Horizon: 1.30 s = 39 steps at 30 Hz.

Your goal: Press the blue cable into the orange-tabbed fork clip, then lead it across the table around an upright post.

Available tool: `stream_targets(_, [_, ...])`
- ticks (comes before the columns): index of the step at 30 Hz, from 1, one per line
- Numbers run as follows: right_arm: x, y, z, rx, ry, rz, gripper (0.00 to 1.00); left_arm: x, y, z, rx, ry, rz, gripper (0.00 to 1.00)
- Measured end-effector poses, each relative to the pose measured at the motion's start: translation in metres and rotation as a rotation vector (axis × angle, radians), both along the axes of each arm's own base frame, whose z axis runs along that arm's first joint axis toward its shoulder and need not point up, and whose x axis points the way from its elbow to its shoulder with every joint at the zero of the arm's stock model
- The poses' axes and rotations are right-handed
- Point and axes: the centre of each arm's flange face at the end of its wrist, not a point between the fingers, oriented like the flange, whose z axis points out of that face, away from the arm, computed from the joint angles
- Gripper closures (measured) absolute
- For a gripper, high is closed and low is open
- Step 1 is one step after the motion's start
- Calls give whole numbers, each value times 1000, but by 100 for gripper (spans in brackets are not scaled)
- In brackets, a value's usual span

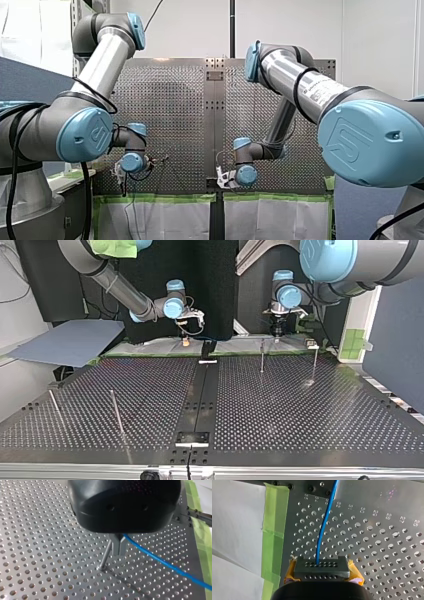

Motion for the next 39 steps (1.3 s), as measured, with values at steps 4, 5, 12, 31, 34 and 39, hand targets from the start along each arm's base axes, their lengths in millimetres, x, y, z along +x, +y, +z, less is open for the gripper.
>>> stream_targets(4, [-1,-2,0,0,-2,-3,100,1,2,0,-7,0,5,100])
stream_targets(5, [-2,-2,0,0,-2,-4,100,3,3,0,-12,-2,7,100])
stream_targets(12, [-4,-6,1,0,-5,-11,100,18,5,5,-31,-15,11,100])
stream_targets(31, [-2,-15,7,-8,-19,-18,100,42,6,-5,-46,23,-3,100])
stream_targets(34, [-6,-18,7,-5,-24,-27,100,42,6,-6,-56,22,-4,100])
stream_targets(39, [-12,-25,7,-4,-29,-41,100,43,8,-6,-71,22,-3,100])
